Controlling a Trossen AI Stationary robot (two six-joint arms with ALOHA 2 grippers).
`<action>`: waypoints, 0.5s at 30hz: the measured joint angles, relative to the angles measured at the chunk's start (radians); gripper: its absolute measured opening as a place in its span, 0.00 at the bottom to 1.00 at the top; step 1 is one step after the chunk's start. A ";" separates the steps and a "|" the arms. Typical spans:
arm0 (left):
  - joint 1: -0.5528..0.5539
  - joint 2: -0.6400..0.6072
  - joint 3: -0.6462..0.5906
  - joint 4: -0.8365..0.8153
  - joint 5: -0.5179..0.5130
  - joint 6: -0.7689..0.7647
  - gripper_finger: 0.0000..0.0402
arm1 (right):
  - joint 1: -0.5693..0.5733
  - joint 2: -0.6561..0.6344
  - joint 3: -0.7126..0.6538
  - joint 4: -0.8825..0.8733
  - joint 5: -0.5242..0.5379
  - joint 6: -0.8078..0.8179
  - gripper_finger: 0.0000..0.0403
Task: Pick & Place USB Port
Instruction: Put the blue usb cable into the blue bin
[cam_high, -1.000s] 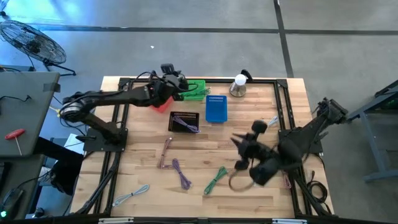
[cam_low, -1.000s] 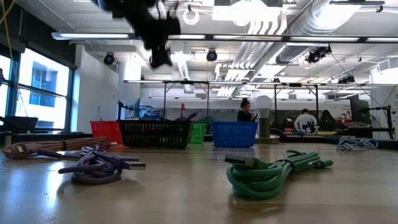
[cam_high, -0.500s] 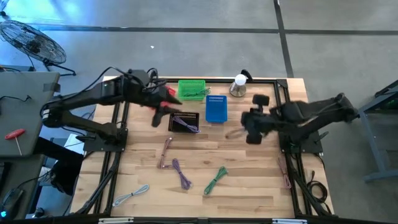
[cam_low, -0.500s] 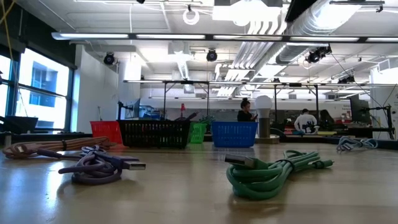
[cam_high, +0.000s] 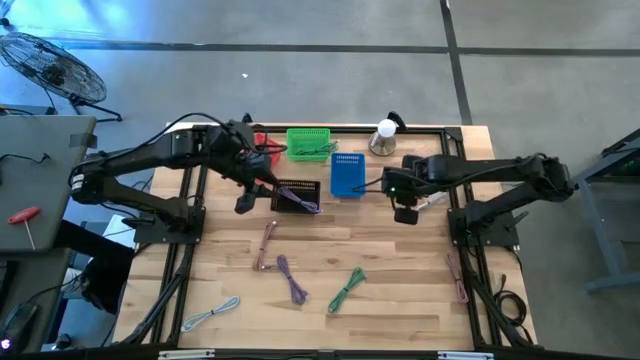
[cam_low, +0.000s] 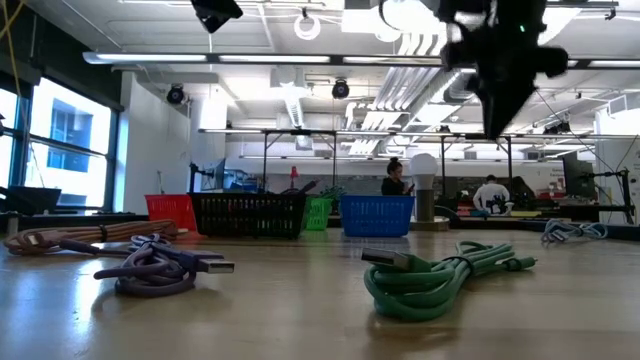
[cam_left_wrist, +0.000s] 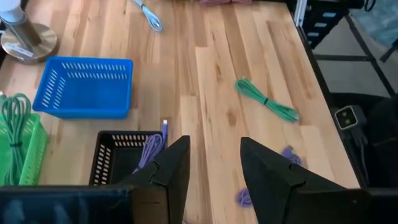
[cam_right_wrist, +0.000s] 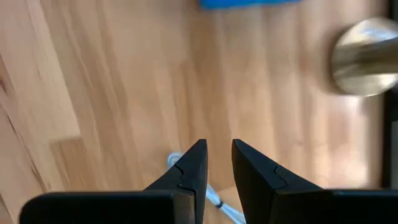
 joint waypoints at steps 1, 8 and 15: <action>-0.004 0.002 0.000 -0.004 0.000 0.000 0.34 | -0.007 0.000 -0.026 0.012 -0.013 -0.016 0.16; -0.009 0.002 -0.019 -0.030 -0.007 0.003 0.34 | -0.079 0.000 -0.140 0.071 -0.058 -0.063 0.16; -0.008 0.003 -0.137 0.031 -0.009 0.010 0.34 | -0.138 0.000 -0.224 0.064 -0.181 -0.033 0.16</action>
